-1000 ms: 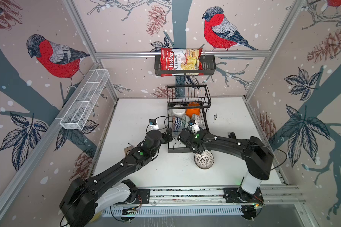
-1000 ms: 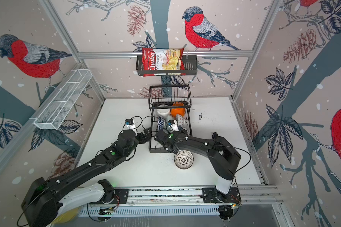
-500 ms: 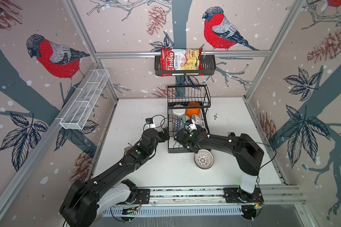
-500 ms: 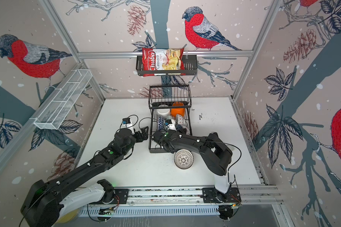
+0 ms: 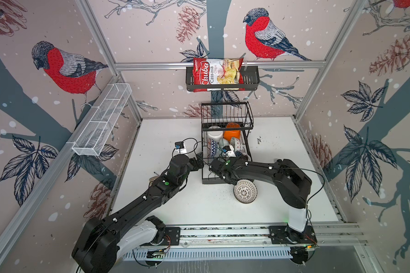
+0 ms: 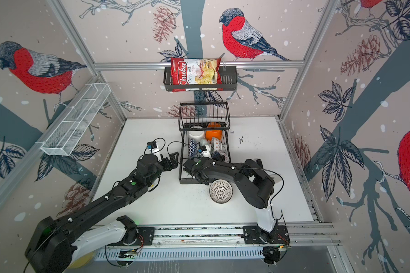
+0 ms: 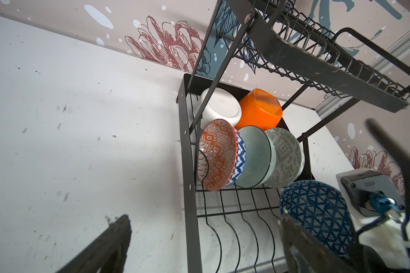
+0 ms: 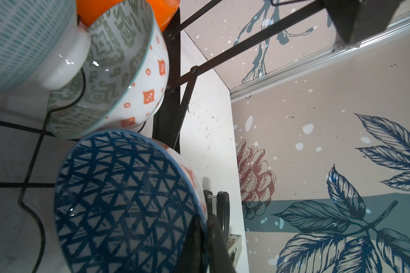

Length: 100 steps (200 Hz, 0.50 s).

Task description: Load the bowls into the dish rack

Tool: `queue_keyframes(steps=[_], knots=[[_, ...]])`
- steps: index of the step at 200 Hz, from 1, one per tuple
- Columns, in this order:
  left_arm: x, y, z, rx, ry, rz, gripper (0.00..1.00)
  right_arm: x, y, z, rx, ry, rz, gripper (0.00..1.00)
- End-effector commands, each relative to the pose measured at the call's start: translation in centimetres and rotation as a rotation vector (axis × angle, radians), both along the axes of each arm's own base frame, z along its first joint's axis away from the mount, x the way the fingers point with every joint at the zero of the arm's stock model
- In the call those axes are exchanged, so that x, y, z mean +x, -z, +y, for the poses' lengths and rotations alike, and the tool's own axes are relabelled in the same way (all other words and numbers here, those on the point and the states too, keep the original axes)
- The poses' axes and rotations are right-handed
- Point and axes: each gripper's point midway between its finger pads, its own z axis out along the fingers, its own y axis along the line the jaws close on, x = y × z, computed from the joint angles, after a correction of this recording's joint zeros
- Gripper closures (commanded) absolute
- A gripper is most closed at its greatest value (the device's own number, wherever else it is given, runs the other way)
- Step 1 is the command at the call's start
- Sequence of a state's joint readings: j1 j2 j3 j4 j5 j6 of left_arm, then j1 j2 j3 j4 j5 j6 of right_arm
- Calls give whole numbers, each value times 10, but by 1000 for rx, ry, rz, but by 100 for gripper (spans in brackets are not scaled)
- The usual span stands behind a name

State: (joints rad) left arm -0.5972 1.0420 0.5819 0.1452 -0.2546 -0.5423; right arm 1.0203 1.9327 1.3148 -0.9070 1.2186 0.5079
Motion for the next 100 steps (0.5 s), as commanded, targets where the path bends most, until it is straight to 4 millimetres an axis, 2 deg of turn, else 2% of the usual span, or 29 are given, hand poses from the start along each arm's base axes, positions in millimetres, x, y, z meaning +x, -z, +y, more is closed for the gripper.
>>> queue_keyframes(steps=[1,100], knots=[[2,-6,-1,-7,5,-25,4,3,2,5,7,-14,-7,100],[2,-1,2,5,5,-17,4,1,24,21,-27,-40,50,100]])
